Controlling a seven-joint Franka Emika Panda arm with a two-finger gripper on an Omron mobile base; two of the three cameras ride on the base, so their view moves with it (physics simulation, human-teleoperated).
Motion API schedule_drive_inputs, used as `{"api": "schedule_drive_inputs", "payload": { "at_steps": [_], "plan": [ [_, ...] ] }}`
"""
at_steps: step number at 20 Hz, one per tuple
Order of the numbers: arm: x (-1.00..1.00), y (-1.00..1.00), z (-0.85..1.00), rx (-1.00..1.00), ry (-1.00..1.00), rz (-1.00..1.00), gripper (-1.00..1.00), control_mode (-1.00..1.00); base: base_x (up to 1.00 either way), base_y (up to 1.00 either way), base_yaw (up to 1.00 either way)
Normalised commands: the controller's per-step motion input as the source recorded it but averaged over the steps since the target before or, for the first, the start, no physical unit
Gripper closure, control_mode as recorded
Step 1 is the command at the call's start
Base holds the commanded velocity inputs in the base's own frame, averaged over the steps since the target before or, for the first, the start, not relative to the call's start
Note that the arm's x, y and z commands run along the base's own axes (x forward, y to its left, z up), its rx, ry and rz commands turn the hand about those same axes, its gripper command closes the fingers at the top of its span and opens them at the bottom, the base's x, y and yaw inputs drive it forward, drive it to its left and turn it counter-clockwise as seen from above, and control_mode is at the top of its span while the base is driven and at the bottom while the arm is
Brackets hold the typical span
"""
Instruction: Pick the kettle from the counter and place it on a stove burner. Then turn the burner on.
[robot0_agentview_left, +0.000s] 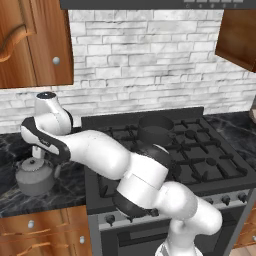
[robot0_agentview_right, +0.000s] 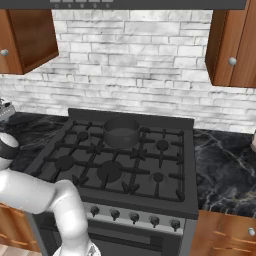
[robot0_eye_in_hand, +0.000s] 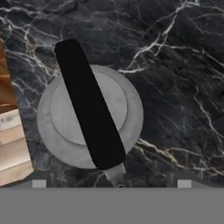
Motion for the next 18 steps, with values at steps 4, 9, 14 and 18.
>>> {"api": "schedule_drive_inputs", "payload": {
  "at_steps": [4,9,14,18],
  "plan": [
    [0.0,0.01,-0.2,0.0,0.0,0.01,-1.0,-1.0,0.0,0.0,0.0],
    [0.01,0.03,-0.19,0.0,0.0,0.01,-1.0,-1.0,0.0,0.0,0.0],
    [0.0,0.01,-0.29,0.0,0.02,0.02,-1.0,-1.0,0.0,0.0,0.0],
    [0.0,0.0,-0.26,0.0,0.02,0.02,-1.0,-1.0,0.0,0.0,0.0]
  ]
}}
